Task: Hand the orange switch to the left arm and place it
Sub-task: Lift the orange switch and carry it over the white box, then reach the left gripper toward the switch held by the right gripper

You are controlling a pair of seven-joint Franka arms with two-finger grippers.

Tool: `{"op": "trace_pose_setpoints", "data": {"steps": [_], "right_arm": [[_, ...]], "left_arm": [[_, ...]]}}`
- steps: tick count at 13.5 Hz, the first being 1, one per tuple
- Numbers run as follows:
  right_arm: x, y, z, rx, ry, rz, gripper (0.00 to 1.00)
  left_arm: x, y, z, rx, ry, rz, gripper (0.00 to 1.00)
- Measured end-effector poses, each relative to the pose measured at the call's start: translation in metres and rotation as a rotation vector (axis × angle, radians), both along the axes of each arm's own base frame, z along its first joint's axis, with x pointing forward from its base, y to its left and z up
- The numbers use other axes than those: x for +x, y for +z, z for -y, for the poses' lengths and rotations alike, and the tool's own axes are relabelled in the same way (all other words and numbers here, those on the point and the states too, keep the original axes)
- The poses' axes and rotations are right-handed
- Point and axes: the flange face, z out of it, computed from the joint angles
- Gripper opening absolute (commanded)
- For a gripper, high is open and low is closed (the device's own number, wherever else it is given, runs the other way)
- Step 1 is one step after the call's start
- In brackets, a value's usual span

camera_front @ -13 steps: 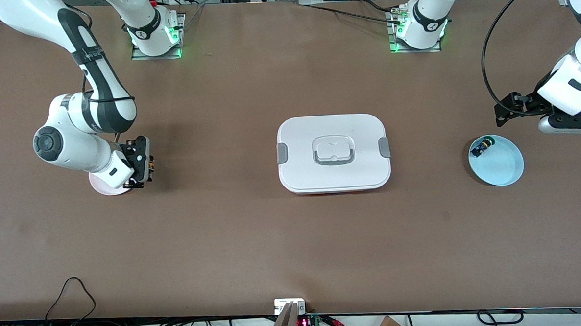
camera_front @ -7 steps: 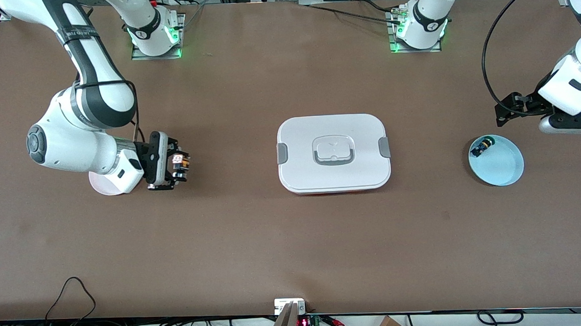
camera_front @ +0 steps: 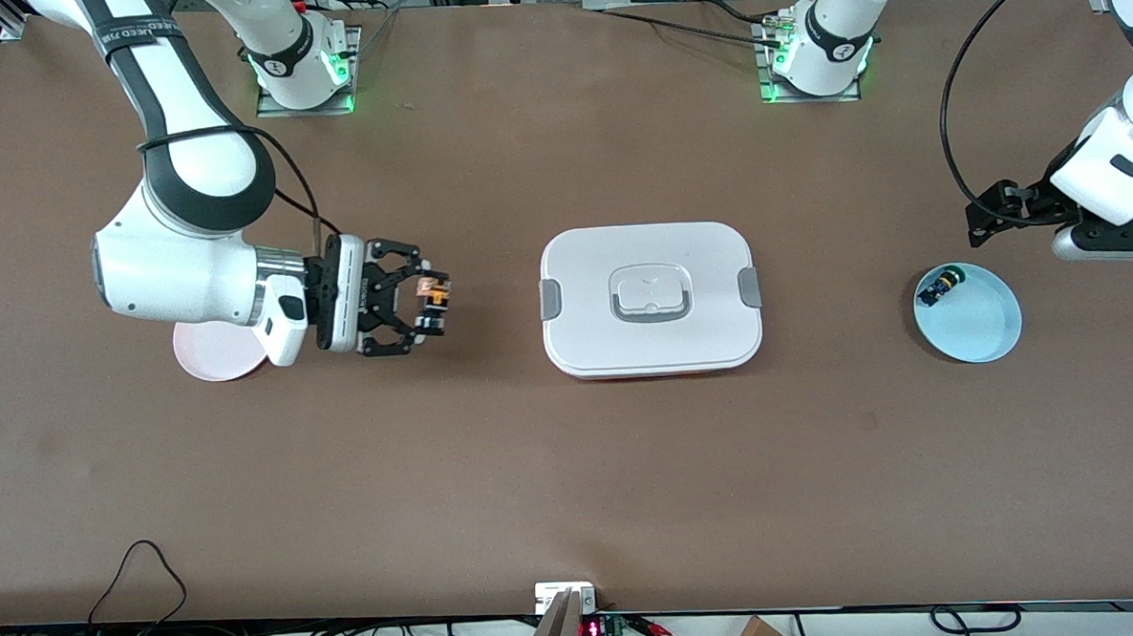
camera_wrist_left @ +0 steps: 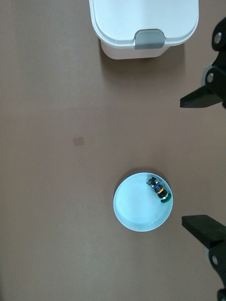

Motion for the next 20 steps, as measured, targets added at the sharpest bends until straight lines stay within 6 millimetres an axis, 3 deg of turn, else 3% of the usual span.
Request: {"op": "trace_pose_setpoints", "data": {"steps": [8,12,15,17,20], "right_arm": [[-0.032,0.047,-0.12,0.329,-0.183,-0.075,0.02],[-0.061,0.069,-0.178,0.422,-0.274,-0.106,0.02],[-0.071,0.083,-0.2,0.462,-0.305,-0.115,0.02],[-0.075,0.087,-0.213,0.469,-0.32,-0.113,0.02],[-0.078,0.088,-0.222,0.471,-0.323,-0.118,0.02]], "left_arm": [[-0.003,-0.004,-0.001,-0.06,0.02,-0.039,1.0],[-0.004,-0.036,0.02,-0.137,0.01,-0.167,1.0],[-0.001,-0.053,0.045,-0.402,0.041,-0.248,1.0],[0.003,-0.048,0.059,-0.671,0.092,-0.279,1.0],[0.011,-0.037,0.058,-1.025,0.209,-0.317,1.0]]}}
